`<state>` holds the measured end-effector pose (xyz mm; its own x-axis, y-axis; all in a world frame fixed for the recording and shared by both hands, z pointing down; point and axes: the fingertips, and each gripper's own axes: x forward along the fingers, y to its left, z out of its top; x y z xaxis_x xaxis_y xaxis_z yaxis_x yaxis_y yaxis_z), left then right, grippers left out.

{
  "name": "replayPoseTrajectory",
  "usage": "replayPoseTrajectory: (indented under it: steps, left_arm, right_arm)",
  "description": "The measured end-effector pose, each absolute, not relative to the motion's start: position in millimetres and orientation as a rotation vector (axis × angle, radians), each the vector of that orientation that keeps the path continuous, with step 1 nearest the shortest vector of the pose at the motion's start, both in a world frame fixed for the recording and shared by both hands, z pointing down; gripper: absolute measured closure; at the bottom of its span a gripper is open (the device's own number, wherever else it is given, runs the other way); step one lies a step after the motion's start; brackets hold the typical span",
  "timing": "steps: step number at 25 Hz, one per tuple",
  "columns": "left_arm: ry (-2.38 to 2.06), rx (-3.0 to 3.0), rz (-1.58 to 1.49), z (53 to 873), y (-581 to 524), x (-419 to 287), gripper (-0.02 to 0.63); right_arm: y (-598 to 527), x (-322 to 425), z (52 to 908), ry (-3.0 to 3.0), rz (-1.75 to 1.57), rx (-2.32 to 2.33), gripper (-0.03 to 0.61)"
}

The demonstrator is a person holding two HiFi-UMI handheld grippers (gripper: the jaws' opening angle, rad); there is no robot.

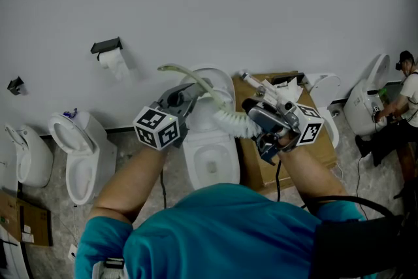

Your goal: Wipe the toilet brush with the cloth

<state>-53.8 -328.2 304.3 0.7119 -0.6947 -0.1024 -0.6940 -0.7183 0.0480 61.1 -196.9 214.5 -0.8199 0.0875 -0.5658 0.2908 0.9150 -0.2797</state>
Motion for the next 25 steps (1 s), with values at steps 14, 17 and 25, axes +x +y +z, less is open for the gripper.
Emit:
replayPoseTrajectory:
  steps: [14,17,25]
  left_arm:
    - [-1.299,2.815,-0.214,307.0,-350.4,-86.3,0.592]
    - [-1.329,2.791,-0.22,308.0,-356.0,-95.2,0.594]
    - [-1.417,2.712,-0.248,312.8,-371.1,-123.5,0.594]
  right_arm:
    - [-195.1,59.3,213.1,2.505,-0.492,0.303,0.503]
    - [-195.3,59.6,212.6,2.503,-0.496,0.304,0.503]
    - [-195.2,59.9,212.5,2.492,-0.515,0.32,0.503]
